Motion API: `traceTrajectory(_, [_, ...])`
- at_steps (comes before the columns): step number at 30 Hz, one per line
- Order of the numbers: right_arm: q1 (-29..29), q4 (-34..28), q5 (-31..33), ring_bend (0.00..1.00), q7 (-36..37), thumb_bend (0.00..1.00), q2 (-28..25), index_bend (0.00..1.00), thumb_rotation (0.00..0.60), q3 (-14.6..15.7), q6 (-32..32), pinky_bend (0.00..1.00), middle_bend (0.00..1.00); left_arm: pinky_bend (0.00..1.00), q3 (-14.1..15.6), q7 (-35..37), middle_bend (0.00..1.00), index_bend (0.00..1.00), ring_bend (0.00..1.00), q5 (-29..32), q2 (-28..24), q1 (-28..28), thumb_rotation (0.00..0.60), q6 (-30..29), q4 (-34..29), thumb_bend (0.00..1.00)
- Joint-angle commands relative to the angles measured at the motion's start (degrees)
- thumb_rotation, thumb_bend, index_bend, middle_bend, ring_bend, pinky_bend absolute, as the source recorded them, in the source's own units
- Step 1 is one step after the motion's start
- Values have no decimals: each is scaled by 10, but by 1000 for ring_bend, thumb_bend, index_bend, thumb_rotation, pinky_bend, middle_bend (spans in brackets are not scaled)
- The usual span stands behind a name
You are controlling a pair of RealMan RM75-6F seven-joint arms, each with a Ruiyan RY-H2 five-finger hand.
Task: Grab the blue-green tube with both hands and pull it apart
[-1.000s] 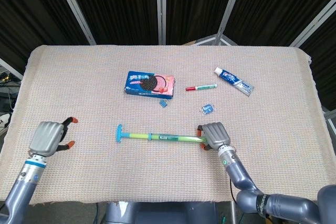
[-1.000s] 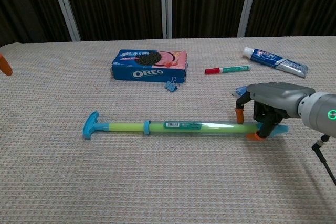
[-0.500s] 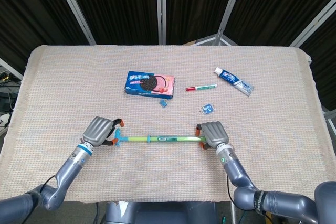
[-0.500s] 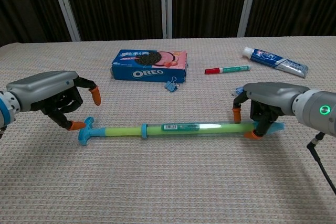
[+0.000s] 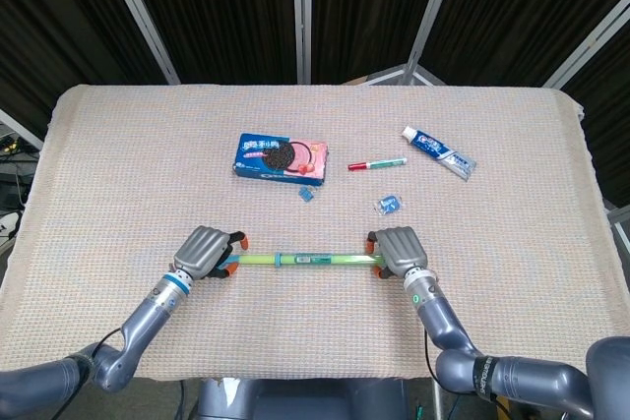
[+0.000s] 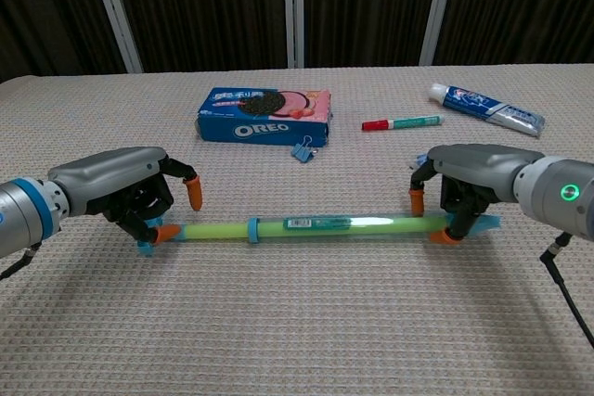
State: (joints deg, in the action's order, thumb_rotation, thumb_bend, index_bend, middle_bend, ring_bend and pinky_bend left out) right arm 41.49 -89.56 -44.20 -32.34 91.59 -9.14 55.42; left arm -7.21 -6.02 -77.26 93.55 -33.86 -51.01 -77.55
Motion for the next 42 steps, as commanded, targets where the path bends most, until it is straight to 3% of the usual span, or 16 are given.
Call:
traceTrajectory(1, [1,-1,0,1000,0,418,-1,582,600,1,1,1000,1000,1000,2,1,861,424,852,4,4,-2,600,2,5,412])
traceTrajectory(29, [9,-1,0,1000,15,418,-7,592,600,10,6,1000,1000,1000,18,7,861,464,852,38,22,-12,600,10,29,416])
traceTrajectory(42, [8,-4,-5,1000,23,424,-16,597,600,12,8,1000,1000,1000,19,2,861,661,852,49,17,-14,600,10,29,505])
